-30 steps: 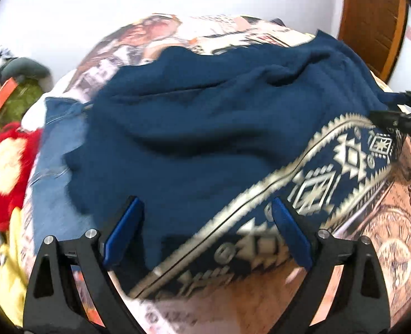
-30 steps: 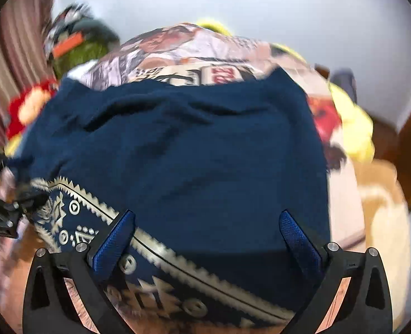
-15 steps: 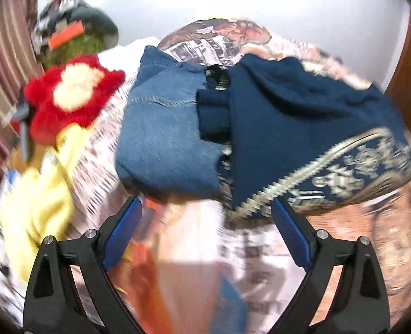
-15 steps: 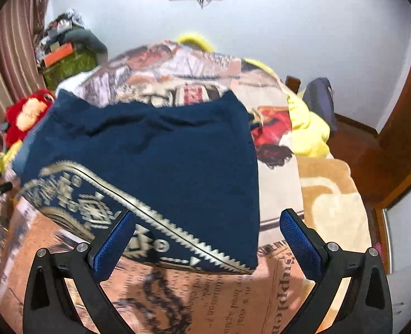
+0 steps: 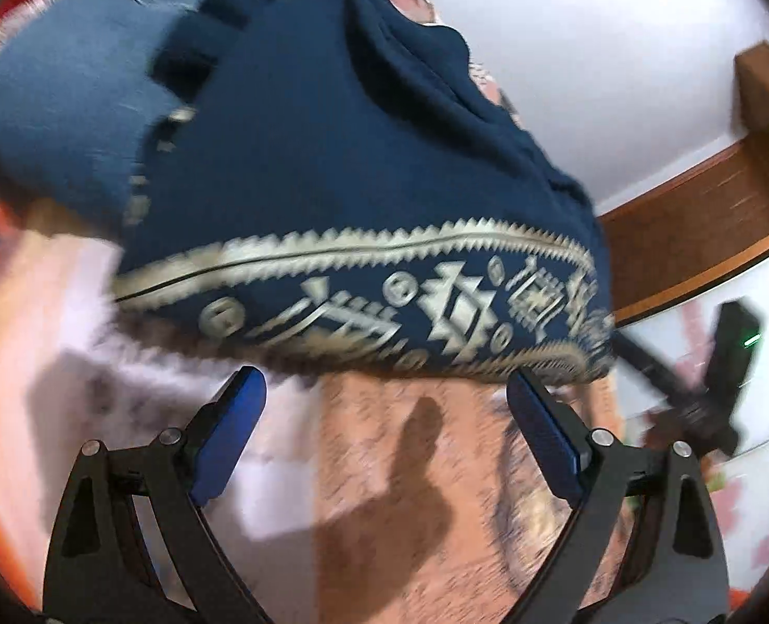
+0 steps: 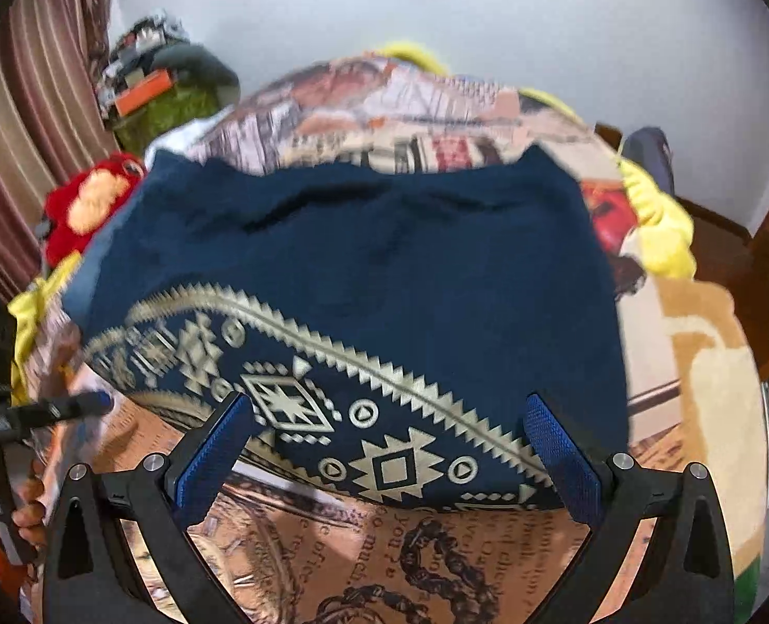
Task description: Fold large clothes
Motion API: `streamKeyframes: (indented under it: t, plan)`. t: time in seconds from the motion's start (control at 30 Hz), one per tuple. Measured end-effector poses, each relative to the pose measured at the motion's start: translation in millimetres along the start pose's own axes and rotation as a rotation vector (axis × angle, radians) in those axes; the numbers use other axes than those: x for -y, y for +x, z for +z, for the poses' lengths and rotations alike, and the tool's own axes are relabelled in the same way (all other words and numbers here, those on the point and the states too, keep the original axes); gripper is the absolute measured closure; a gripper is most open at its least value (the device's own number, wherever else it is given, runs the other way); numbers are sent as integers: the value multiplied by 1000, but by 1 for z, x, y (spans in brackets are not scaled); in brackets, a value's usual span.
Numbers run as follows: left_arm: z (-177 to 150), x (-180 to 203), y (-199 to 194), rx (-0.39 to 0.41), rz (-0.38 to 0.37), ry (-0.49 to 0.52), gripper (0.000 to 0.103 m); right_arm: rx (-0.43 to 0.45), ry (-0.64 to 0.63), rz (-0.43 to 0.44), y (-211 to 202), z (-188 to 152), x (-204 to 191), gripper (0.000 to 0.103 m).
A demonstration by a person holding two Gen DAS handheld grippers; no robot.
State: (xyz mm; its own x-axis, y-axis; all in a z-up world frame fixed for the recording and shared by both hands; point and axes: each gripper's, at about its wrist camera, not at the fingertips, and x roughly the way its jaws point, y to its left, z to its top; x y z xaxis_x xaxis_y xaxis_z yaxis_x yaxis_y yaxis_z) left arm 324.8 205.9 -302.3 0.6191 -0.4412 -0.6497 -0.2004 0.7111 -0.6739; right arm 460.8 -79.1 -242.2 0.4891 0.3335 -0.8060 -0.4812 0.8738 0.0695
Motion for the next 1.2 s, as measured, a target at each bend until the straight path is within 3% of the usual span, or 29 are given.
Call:
streamKeyframes:
  t: [0.1,0.17,0.3,0.33,0.43,0.53,0.63,0.8,0.87,1.0,1.07,1.2]
  plan:
    - [15,-5,15,-17,-73,-48,16,-65,8,3,22,-5,5,0]
    - [25,-5,21,-19,-103,-58,26,-69,21,11,28,-9,9,0]
    - [39,12,10,54,-97,-1,31,-69,31,32,30,-10,15,0]
    - [40,21,1,98,-100,36,36,-69,32,35,30,-10,16,0]
    - [37,45,-21,194,-94,128,36,-75,39,48,34,-11,18,0]
    - [44,54,-18,224,-14,168,36,-81,58,65,36,-10,21,0]
    - [56,41,5,188,26,111,36,-87,66,77,39,-10,23,0]
    - [54,11,10,222,-97,-33,39,-84,42,64,39,-11,20,0]
    - [51,8,4,242,-85,-57,51,-86,42,66,39,-11,20,0]
    - [50,16,-20,311,-43,-61,52,-90,37,64,39,-11,19,0]
    - [48,32,-33,359,-17,-12,52,-93,30,53,39,-12,19,0]
    - [58,55,-27,334,80,88,51,-98,32,42,41,-11,20,0]
